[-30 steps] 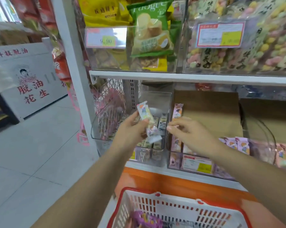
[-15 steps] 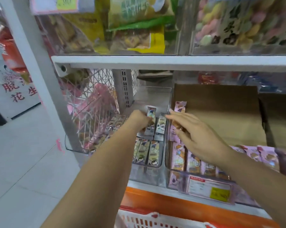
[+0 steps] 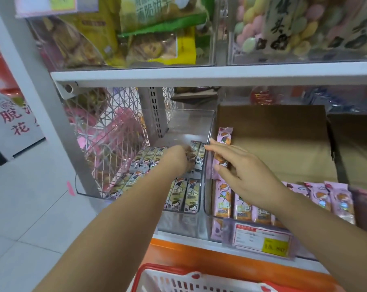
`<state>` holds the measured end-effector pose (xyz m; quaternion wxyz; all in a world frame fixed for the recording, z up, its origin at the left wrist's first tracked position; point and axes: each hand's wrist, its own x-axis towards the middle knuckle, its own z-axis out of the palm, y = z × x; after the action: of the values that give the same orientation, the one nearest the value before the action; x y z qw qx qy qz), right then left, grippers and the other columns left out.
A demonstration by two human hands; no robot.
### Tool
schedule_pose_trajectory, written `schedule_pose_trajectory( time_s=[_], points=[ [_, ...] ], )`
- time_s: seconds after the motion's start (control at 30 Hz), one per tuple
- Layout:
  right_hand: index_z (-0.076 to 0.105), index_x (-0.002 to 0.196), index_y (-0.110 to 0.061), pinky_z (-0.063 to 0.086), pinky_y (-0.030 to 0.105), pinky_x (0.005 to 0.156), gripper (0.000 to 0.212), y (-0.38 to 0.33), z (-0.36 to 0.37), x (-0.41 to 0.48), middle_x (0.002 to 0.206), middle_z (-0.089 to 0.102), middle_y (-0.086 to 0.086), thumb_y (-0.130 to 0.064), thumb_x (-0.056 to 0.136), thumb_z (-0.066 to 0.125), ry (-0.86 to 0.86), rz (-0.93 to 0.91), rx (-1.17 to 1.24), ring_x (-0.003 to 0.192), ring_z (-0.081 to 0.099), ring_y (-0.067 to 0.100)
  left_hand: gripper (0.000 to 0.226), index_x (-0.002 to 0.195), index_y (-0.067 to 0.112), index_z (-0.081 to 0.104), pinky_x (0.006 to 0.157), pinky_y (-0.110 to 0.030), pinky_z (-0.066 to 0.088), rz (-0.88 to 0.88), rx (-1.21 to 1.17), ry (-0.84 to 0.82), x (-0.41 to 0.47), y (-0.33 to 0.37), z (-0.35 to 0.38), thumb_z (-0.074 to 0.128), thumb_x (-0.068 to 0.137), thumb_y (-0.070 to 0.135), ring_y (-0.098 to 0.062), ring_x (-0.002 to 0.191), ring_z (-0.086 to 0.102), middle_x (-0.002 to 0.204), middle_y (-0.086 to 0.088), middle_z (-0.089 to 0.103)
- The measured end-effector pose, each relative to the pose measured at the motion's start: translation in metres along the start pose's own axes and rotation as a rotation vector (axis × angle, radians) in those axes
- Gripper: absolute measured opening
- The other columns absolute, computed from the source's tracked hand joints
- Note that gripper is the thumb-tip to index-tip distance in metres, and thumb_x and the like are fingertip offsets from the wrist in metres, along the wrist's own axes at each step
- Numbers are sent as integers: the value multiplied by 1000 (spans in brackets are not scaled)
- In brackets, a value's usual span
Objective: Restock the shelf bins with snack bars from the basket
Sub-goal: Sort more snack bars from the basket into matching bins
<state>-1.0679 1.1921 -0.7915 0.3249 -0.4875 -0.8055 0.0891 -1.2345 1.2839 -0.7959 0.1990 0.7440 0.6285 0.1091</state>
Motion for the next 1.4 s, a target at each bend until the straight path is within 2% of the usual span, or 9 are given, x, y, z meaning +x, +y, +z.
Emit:
schedule_pose_trajectory(
  time_s=[0.2,0.27,0.43,0.6,0.8,0.97,1.07,1.23,1.4],
  points=[
    [28,146,-39,23,27,115,54,-3,-6,-7,150,32,-19,-21,98,45,-96,32,-109,140,22,1,54,143,13,39,91,-32,44,-26,76,12,-15,13,-4,53,92,2,-30,116,55,132,-15,56],
    [37,143,-35,27,30,113,49,-10,-10,-16,146,40,-17,-21,98,47,-30,36,-96,138,29,4,55,143,14,39,87,-28,44,-4,-1,69,-33,12,-9,55,92,3,-26,115,57,136,-10,54],
    [70,101,-12,41,22,85,22,-44,-10,-67,95,68,-1,-11,87,53,255,-204,-48,91,55,13,29,115,24,61,77,-17,44,241,-430,454,-114,3,-4,49,95,6,-1,87,57,104,12,61],
    [70,91,-13,42,16,77,22,-54,11,-140,85,67,-5,-19,88,49,123,-197,-26,82,56,6,26,97,33,59,77,-13,45,366,-570,719,-196,-28,55,50,90,10,2,88,59,92,20,63],
    [60,120,-29,29,1,85,25,-8,61,-232,116,59,-13,-26,100,45,-492,247,-99,105,54,6,27,93,39,60,74,-14,45,173,-554,488,-252,-73,171,48,88,15,5,86,56,90,20,61],
    [48,136,-25,38,27,101,35,31,88,-287,139,47,-7,-25,101,43,-838,473,-204,122,49,13,22,104,20,67,76,-20,41,100,-325,177,-266,-99,245,52,91,11,-13,92,60,104,7,65],
    [42,141,-25,42,31,86,42,49,103,-302,131,52,2,-21,99,46,-933,471,-267,110,53,20,27,113,21,65,93,-33,41,86,-156,0,-266,-110,270,51,92,13,-23,111,54,116,0,61],
    [44,138,-17,38,29,81,50,54,132,-305,136,47,4,-1,91,48,-1041,339,-461,119,48,22,42,140,31,42,114,-39,22,-76,107,-447,-269,-131,297,43,98,36,-23,145,12,157,4,18],
    [62,112,-17,48,29,80,29,63,145,-307,110,60,2,-10,85,59,-1060,390,-415,98,58,18,44,141,25,42,117,-38,18,-59,124,-515,-270,-135,299,40,100,39,-23,147,1,158,4,19]
  ],
)
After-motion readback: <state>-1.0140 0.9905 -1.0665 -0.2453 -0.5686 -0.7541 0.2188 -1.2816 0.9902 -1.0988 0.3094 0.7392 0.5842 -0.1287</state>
